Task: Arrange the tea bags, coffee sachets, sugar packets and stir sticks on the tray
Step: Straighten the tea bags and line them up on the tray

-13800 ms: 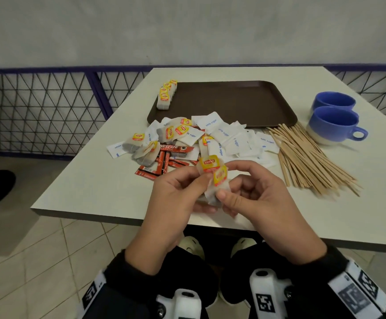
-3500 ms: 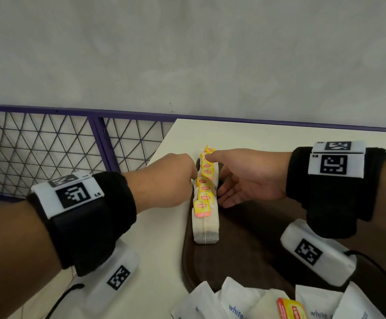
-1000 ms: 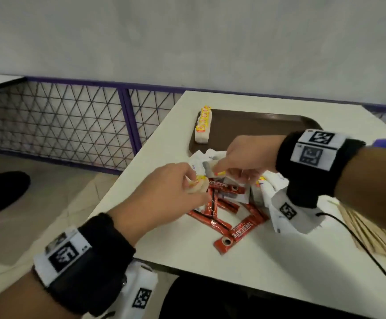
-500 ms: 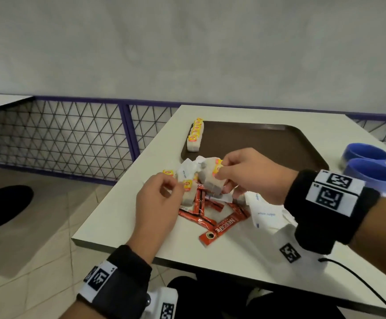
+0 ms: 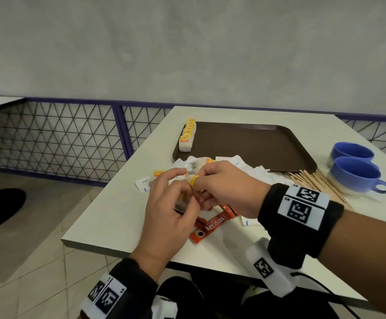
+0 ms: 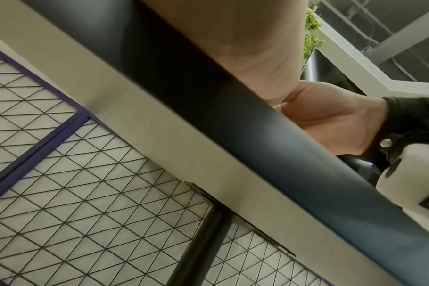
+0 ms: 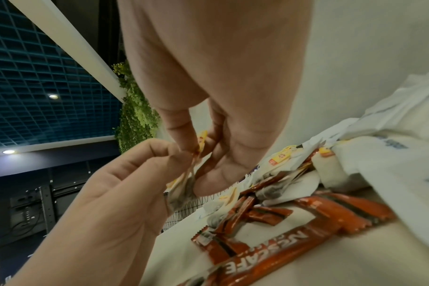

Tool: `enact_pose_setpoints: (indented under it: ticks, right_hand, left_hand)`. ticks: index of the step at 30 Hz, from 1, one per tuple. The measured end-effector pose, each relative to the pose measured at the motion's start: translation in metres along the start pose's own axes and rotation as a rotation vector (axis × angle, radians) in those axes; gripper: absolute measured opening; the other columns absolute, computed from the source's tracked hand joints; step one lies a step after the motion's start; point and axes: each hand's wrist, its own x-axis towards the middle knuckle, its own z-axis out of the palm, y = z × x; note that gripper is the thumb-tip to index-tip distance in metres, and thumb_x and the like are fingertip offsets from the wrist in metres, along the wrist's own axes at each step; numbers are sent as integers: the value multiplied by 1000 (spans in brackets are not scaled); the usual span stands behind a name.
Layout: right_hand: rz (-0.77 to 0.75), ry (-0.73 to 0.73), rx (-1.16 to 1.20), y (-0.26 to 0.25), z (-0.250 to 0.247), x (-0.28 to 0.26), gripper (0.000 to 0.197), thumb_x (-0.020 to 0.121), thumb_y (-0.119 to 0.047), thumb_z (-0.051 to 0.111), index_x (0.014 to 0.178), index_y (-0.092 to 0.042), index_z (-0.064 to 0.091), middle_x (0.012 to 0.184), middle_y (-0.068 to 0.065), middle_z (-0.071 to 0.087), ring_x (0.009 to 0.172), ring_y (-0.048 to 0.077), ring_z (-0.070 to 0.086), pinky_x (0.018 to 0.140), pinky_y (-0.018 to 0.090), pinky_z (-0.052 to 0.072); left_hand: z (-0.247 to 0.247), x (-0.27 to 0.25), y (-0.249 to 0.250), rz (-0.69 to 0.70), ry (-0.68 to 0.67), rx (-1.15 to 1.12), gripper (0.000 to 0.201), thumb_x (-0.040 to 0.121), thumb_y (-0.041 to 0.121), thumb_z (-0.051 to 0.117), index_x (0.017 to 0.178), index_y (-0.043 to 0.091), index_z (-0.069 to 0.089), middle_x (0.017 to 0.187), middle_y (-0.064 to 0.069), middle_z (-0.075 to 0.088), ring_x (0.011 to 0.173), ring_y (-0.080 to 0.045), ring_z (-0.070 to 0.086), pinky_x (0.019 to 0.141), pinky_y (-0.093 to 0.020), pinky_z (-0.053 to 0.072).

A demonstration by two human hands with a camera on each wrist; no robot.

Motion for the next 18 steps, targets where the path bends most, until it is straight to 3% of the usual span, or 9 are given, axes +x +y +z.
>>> enact_pose_setpoints:
  ticks: [4,7,10,14,18]
  right_hand:
    - [8,-87,59,-2,-8,-3,19,93,-7,61,75,-8,66,78,18,62,66,25,64,75,39,58]
    - [-17,-144,35,0,-11,-4,18,95,-13,66,85,2,71,84,17,64,75,25,65,78,36,61]
    - [-22,-171,33,3,-16,-1,27,95,-8,69,107,16,63,84,19,68,75,23,68,80,35,61]
    - [-27,-212,20,3,-21,1,25,90,-4,73,108,12,65,101,30,72,80,24,71,81,35,63]
    - [-32,-253,-27,3,-26,3,16,91,-2,72,105,4,70,98,24,74,81,24,72,85,39,62]
  left_hand:
    - [1,0,2,-30,-63,-67,12,90,6,68,99,15,65,126,7,54,115,-11,56,82,-27,56]
    - [0,1,3,-9,-86,-71,17,93,12,68,109,15,67,122,7,58,113,-12,59,88,-28,54]
    - [-1,3,4,-32,-44,-118,9,90,9,72,97,14,68,116,6,62,113,-11,60,92,-25,52]
    - [-1,1,1,-92,-37,-220,16,83,5,78,84,16,67,118,7,65,120,-11,59,94,-28,52]
    - [-4,0,-4,-141,-81,-381,8,82,12,70,87,17,72,126,7,62,125,-20,57,96,-40,54]
